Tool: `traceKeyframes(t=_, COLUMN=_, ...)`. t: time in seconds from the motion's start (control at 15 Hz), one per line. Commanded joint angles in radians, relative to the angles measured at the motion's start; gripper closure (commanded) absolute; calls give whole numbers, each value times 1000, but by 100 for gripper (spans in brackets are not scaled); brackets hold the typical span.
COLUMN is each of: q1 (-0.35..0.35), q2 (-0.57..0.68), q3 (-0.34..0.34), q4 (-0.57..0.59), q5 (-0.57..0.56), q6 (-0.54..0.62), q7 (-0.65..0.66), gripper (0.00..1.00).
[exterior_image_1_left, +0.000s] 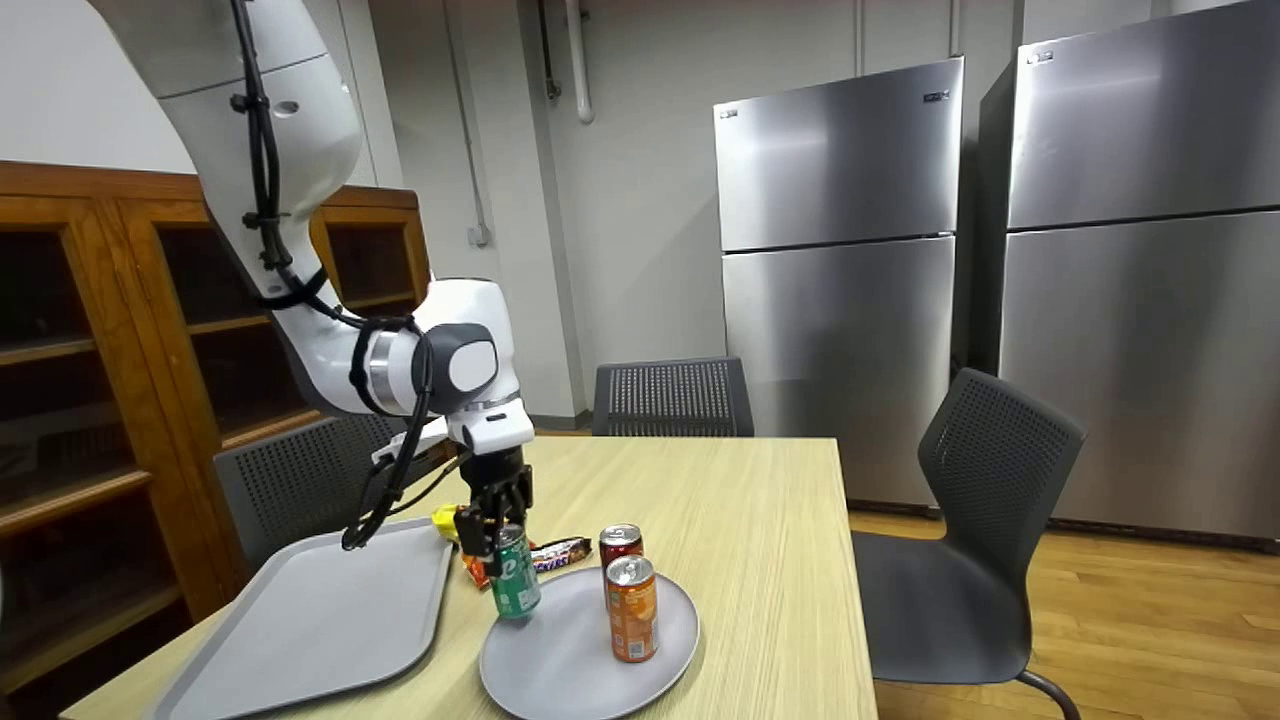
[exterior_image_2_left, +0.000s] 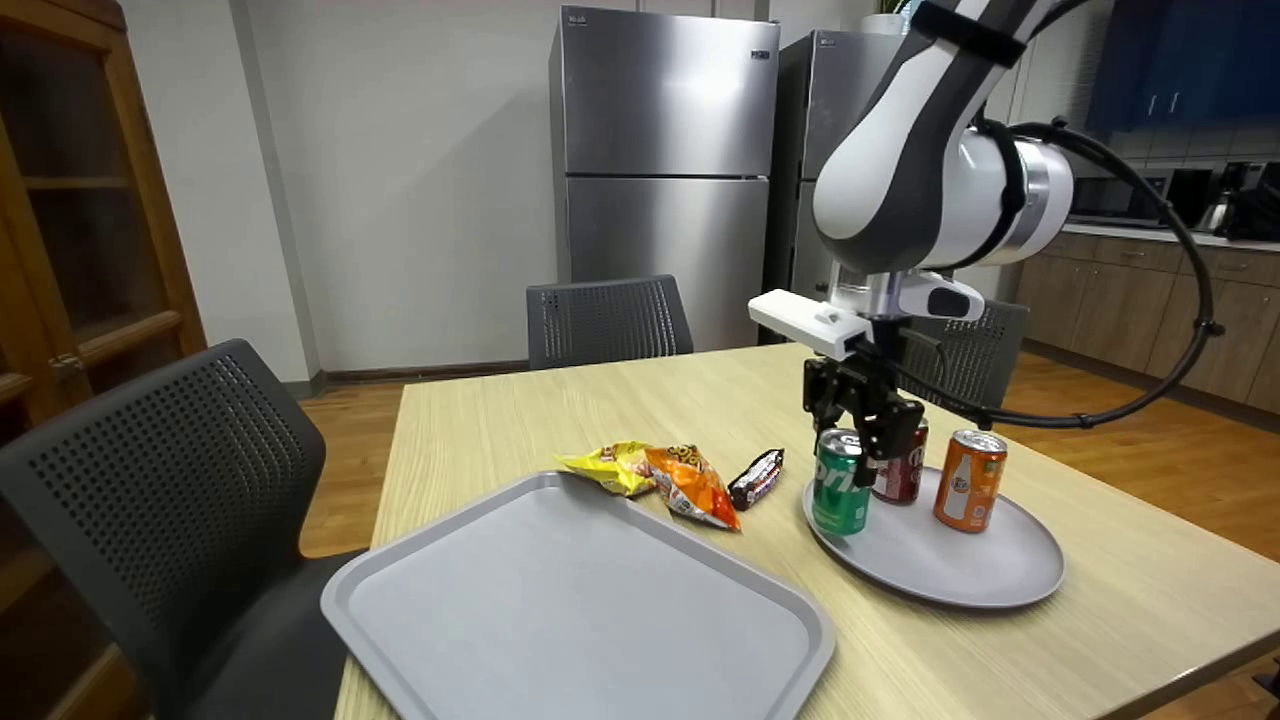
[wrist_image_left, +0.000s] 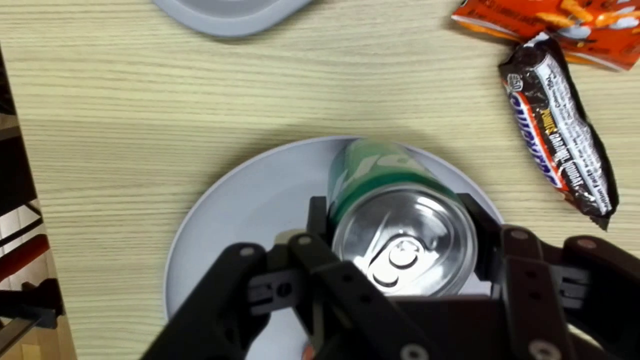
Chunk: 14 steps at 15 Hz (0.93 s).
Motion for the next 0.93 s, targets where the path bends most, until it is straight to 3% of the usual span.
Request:
traceKeyframes(t=0.0, q1=33, q2=-66, q3=9, q4=-15, q5=-57, q6=-23, q7=30, gripper=62)
traceKeyframes(t=0.87, q1=70, q2=-29, q3=135, q4=107, q5=-47, q6=-55, q7=-80, gripper=62)
